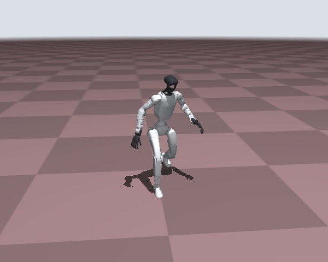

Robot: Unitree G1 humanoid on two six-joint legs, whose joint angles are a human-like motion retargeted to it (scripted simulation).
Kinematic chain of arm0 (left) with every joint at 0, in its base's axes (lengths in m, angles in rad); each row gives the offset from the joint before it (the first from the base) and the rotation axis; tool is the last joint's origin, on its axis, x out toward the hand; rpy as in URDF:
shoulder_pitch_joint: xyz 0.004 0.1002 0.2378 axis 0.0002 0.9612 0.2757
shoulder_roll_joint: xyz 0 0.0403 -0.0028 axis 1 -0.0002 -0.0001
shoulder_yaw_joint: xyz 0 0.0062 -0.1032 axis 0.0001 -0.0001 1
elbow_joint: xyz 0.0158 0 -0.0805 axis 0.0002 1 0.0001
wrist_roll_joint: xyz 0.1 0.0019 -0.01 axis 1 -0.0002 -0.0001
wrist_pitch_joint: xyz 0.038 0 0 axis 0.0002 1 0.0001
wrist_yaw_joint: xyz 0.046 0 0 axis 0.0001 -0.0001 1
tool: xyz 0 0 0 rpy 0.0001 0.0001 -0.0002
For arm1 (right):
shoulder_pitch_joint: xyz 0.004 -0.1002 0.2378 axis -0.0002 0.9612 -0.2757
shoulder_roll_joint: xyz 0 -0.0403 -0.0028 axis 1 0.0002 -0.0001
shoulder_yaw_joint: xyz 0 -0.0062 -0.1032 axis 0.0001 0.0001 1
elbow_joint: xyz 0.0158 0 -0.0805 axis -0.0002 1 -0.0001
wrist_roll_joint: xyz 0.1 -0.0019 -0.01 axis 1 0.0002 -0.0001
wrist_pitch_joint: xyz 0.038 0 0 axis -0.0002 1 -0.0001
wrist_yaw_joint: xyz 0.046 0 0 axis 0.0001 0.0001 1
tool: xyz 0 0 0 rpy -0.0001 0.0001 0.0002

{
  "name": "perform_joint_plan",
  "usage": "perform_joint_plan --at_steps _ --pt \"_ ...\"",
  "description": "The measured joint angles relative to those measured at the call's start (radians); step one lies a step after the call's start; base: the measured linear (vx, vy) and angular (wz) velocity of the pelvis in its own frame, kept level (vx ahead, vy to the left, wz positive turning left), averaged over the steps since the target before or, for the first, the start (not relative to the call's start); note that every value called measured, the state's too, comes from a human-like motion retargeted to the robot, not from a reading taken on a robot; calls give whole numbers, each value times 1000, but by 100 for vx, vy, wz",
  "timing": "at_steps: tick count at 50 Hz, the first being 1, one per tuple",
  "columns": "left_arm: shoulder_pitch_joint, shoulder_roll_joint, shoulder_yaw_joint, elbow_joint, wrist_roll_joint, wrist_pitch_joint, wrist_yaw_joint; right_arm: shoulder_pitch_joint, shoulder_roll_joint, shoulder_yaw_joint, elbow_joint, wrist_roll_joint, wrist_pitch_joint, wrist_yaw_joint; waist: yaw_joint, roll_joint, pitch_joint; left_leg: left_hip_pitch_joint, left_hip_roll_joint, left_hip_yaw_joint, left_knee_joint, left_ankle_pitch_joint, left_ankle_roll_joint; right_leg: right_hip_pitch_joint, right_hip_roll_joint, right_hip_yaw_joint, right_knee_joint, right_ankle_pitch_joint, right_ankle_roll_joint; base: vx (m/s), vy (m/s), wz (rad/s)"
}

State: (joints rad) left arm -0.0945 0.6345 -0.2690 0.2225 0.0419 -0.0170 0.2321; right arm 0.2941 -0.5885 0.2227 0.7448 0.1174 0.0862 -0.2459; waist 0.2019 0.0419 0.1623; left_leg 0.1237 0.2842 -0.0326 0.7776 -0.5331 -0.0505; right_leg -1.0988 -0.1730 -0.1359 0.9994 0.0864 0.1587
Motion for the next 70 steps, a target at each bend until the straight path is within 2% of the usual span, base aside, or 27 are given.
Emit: perform_joint_plan --at_steps 2,5,10,12,17,20,22,23,25,26,27,28,30,32,35,38,40,43,45,47,48,50,53,55,59,63,70 --pt "8 -76 104 68 4 9 54 -166 4 43 48 -39 27 -20 25 -9 71 4 47 75 112 -189 -7 -134 19 8 180 -44 0 -12 -3 -102" --pt "28 -176 223 190 -81 27 138 -347 38 130 42 -73 51 -58 13 -50 151 -49 92 102 290 -282 -21 -250 30 2 313 -61 -38 -4 -11 -53" --pt "94 -217 228 319 -115 42 173 -390 35 251 -83 -103 23 -59 -5 -61 168 -244 98 -22 572 -118 -41 -315 64 -24 367 -114 -65 10 -12 -13" --pt "139 -259 236 319 -143 23 148 -379 25 247 -95 -142 -2 -96 -54 -31 188 -220 113 -45 569 -95 -35 -289 22 -40 420 -142 -47 21 -3 45" --pt "156 -307 191 354 -139 23 130 -380 -7 220 -38 -180 17 -109 -113 41 113 -153 164 37 372 -98 -28 -275 26 -81 379 -145 -50 23 1 3" --pt "135 -298 119 418 -91 18 133 -280 -20 176 -92 -129 -2 -91 -161 59 49 -103 139 58 137 64 -55 -186 30 -104 244 -119 -64 36 -4 21" --pt "150 -296 81 455 -99 6 152 -150 -33 132 -208 -113 -20 -71 -218 50 17 -28 88 41 -107 330 -84 -37 34 -114 62 -61 -58 45 -9 51" --pt "166 -300 68 471 -110 1 162 -80 -38 106 -272 -119 -31 -64 -258 38 13 19 58 22 -241 509 -101 68 30 -113 -58 -16 -46 44 -9 95" --pt "196 -312 50 503 -123 -9 167 40 -35 60 -360 -127 -56 -55 -342 -2 12 82 -24 -47 -468 831 -146 317 23 -91 -389 141 8 36 -7 109" --pt "206 -317 45 515 -114 -16 156 78 -17 44 -361 -114 -62 -53 -370 -30 18 90 -89 -111 -519 861 -167 467 14 -63 -605 255 54 28 -7 71" --pt "215 -320 45 525 -99 -23 142 108 8 29 -351 -96 -67 -50 -382 -54 24 91 -144 -156 -553 858 -188 600 19 -40 -789 346 89 24 -15 -20" --pt "224 -317 55 530 -75 -27 123 122 45 13 -319 -67 -71 -46 -359 -67 29 79 -181 -162 -551 785 -205 699 48 -26 -904 387 100 19 -19 -96" --pt "233 -313 62 535 -78 -21 102 109 115 2 -210 18 -57 -36 -303 -73 2 -12 -230 -138 -568 724 -211 827 68 -9 -998 359 103 9 -9 -158" --pt "248 -316 72 544 -106 -8 97 50 155 6 -77 69 -56 -27 -199 -70 -62 -158 -255 -7 -579 714 -162 831 74 36 -873 276 77 1 9 -255" --pt "275 -321 90 586 -121 -3 101 -66 172 54 70 -3 -42 -46 -55 -40 -112 -338 -210 116 -598 659 -113 858 114 88 -620 247 40 4 4 -294" --pt "307 -330 126 631 -115 -17 69 -201 176 87 143 -161 -13 -75 26 0 -62 -378 -165 187 -681 566 -116 1031 68 34 -485 329 67 15 6 -254" --pt "330 -330 161 655 -108 -34 43 -292 190 94 147 -247 4 -63 70 28 -34 -377 -94 269 -756 477 -140 1160 65 7 -510 417 103 15 -13 -260" --pt "368 -302 201 677 -111 -47 23 -426 201 149 59 -315 8 -23 126 31 -35 -401 24 361 -784 367 -170 1228 74 50 -570 437 103 7 -25 -292" --pt "400 -270 208 681 -127 -44 18 -509 191 226 -59 -352 8 -16 159 13 -42 -446 62 359 -696 368 -158 1267 36 126 -664 432 103 3 5 -283" --pt "400 -226 181 700 -157 -20 14 -598 153 308 -216 -396 15 -24 142 -69 3 -581 -4 334 -428 463 -87 1303 -131 207 -624 197 85 -5 26 -157" --pt "376 -191 164 718 -174 -8 11 -650 132 334 -301 -414 15 -29 115 -104 41 -700 2 299 -203 474 -79 1319 -186 191 -552 8 31 -12 6 -38" --pt "284 -121 145 778 -170 9 7 -731 86 334 -459 -473 14 -57 53 -154 129 -916 26 235 199 404 -143 1349 -261 133 -398 -343 -23 -14 -7 40" --pt "123 -56 162 831 -130 24 34 -714 18 280 -591 -579 27 -113 2 -215 214 -1067 10 212 443 309 -196 1367 -357 53 -256 -643 -24 -11 -6 61" --pt "23 -38 196 809 -148 7 77 -622 -10 221 -649 -610 18 -158 2 -249 241 -1145 19 215 559 260 -186 1340 -411 38 -137 -788 -62 -5 -2 39" --pt "-114 -24 192 636 -284 -25 171 -447 -17 148 -615 -542 21 -150 -41 -314 274 -1252 -35 250 651 267 -211 1196 -501 100 144 -789 -45 -4 7 66" --pt "-182 -9 149 519 -195 -29 197 -304 -4 120 -540 -478 -2 -98 -75 -347 271 -1276 -78 252 697 246 -211 1140 -511 141 316 -715 -51 7 0 55" --pt "-266 -10 74 502 -189 -11 172 -250 -2 82 -556 -466 0 -81 -59 -373 257 -1274 -89 264 723 262 -211 1213 -525 106 263 -697 -22 9 -1 9"
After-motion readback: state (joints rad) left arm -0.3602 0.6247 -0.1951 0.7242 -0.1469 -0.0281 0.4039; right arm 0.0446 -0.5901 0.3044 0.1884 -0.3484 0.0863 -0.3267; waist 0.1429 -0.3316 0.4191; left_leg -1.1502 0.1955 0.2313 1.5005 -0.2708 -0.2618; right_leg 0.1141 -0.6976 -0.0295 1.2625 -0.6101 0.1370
